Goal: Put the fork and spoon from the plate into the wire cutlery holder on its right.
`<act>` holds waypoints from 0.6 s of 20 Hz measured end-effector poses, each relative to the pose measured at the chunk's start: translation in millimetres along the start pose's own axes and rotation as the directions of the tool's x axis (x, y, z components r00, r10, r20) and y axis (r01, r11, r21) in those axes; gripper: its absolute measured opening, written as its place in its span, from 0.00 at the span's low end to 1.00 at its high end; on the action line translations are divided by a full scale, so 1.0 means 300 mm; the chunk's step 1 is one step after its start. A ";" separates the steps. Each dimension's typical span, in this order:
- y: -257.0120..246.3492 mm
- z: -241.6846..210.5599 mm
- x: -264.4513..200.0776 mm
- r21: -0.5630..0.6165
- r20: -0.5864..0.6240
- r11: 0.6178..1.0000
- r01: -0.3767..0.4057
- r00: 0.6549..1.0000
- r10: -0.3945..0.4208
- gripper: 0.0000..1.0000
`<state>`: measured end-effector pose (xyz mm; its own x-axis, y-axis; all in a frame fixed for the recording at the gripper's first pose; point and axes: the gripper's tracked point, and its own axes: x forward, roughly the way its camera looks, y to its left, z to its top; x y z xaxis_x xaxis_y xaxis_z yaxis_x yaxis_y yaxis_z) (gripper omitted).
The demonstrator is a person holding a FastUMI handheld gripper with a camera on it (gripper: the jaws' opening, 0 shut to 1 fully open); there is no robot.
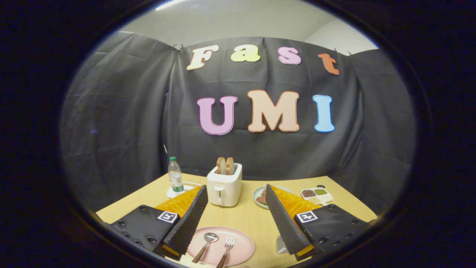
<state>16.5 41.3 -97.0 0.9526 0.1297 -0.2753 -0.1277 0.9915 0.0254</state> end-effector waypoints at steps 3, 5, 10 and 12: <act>0.011 -0.098 0.014 -0.020 -0.066 1.000 -0.011 0.998 0.009 0.99; 0.023 -0.166 0.019 -0.025 -0.115 0.999 -0.023 0.993 0.020 0.99; 0.055 -0.345 0.017 -0.010 -0.254 0.998 -0.057 0.966 0.053 0.99; 0.062 -0.402 0.012 -0.002 -0.301 0.998 -0.061 0.952 0.058 1.00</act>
<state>-15.7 59.0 -213.4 0.8161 0.1774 -0.5500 -0.1860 0.9817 0.0407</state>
